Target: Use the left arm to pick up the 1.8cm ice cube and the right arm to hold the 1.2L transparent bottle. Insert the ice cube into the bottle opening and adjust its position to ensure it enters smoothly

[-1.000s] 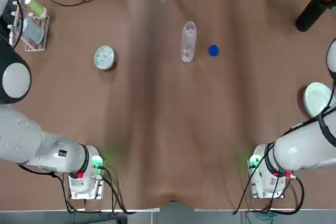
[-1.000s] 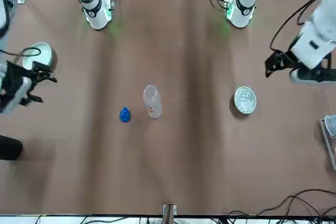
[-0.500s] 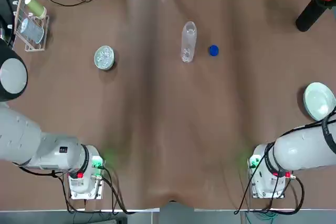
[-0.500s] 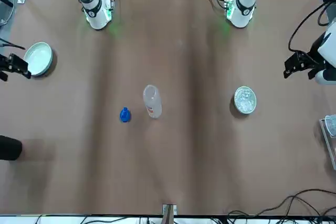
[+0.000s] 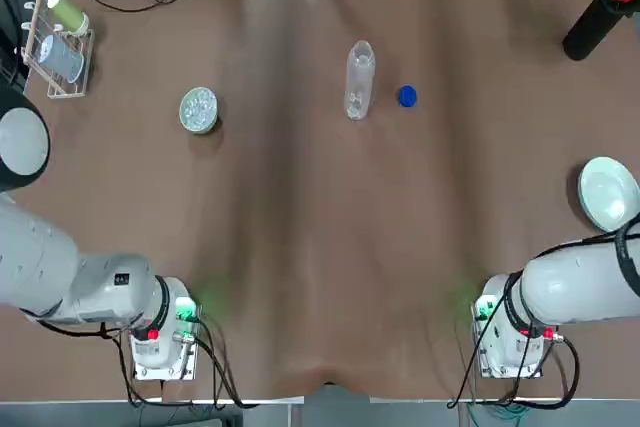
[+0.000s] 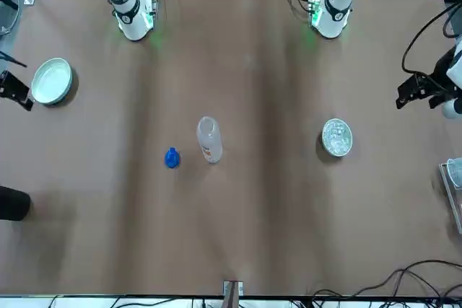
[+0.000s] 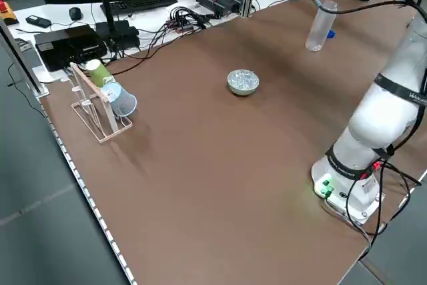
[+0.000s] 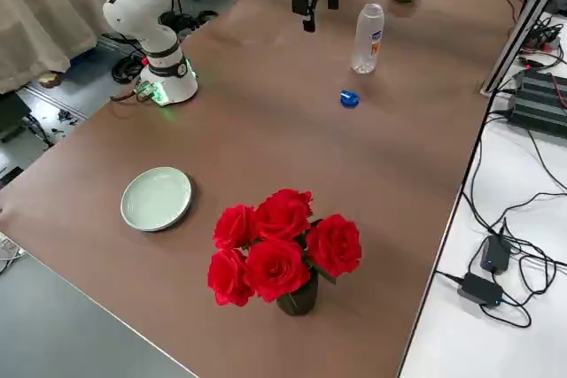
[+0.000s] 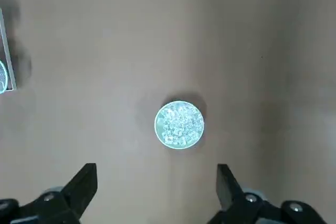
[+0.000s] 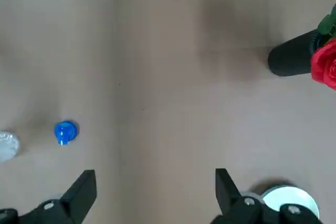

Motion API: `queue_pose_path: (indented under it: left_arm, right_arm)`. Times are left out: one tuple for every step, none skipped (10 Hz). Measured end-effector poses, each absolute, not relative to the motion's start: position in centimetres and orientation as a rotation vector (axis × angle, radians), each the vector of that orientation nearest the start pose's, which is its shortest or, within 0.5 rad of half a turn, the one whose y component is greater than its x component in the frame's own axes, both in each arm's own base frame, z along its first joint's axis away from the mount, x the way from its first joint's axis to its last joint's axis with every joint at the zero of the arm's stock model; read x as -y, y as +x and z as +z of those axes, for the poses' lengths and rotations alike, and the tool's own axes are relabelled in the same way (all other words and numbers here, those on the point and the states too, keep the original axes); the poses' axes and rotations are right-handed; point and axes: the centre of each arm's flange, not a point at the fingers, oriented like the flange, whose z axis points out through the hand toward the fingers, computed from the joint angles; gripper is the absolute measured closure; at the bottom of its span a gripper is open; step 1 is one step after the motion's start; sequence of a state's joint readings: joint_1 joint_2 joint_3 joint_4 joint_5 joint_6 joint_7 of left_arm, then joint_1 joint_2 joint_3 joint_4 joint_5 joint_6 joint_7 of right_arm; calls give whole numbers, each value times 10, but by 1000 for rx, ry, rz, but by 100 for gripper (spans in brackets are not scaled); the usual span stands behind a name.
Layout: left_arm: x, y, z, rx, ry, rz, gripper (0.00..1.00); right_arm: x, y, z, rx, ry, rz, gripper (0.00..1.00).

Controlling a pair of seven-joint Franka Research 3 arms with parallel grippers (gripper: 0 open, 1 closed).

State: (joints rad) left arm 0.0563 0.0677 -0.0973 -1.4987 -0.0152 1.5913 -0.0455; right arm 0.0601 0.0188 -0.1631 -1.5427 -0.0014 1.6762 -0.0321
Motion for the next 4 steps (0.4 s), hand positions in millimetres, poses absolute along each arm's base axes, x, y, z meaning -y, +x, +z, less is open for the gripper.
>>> queue_pose_path:
  left_arm:
    - [25,577,622,10,-3164,-38,0]
    - [26,577,622,12,-3163,-38,0]
    - [26,577,622,13,-3163,-38,0]
    - [25,577,622,13,-3163,-38,0]
  right_arm:
    - [55,568,635,-106,-3147,-166,0]
    - [53,567,634,-103,-3147,-144,0]
    - [53,566,633,-104,-3147,-133,0]
    - [53,566,633,-104,-3146,-132,0]
